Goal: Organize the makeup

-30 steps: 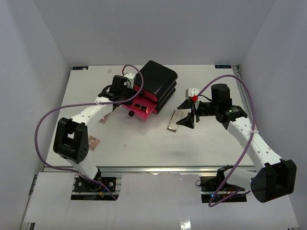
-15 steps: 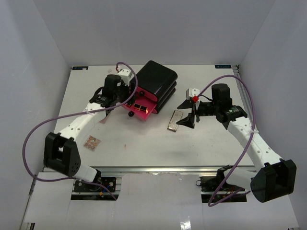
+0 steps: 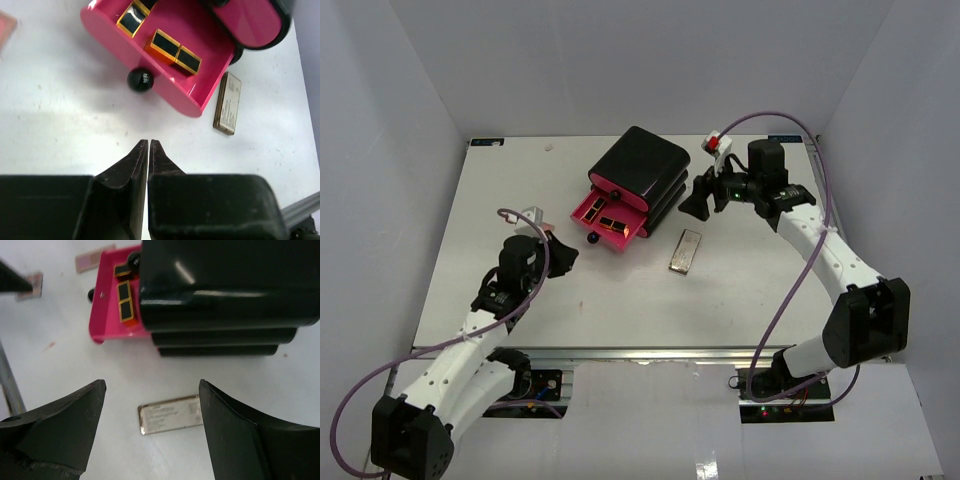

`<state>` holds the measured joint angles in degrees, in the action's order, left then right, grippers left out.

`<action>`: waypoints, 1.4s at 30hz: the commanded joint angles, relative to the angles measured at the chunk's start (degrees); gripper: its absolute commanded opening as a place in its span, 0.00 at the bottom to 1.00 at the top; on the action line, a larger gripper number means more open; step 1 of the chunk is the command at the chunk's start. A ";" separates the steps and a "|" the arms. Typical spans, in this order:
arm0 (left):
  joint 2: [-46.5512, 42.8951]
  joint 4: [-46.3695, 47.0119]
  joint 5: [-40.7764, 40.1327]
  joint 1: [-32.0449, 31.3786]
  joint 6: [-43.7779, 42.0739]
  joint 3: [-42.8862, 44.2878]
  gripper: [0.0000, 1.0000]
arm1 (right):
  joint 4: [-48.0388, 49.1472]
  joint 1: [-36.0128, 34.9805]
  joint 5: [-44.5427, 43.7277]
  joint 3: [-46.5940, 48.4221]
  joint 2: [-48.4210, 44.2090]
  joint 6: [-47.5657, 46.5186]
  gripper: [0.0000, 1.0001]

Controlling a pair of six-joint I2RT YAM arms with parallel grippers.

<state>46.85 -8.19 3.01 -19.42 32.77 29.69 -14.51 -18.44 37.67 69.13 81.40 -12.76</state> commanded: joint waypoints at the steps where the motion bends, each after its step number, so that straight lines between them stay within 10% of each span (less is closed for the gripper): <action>1: -0.90 6.78 2.42 0.61 9.04 -4.78 0.19 | 6.20 0.03 -7.72 11.23 6.51 15.98 0.83; 21: 26.33 28.39 10.08 3.95 8.72 -0.70 0.23 | 10.81 3.92 -10.63 43.87 40.90 23.74 0.90; 42: 49.01 32.18 16.31 4.04 6.95 19.89 0.26 | 10.82 3.50 5.01 34.36 40.00 22.69 0.80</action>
<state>93.55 21.91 18.63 -15.86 40.58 45.14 -1.96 -14.29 39.21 105.86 123.87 10.59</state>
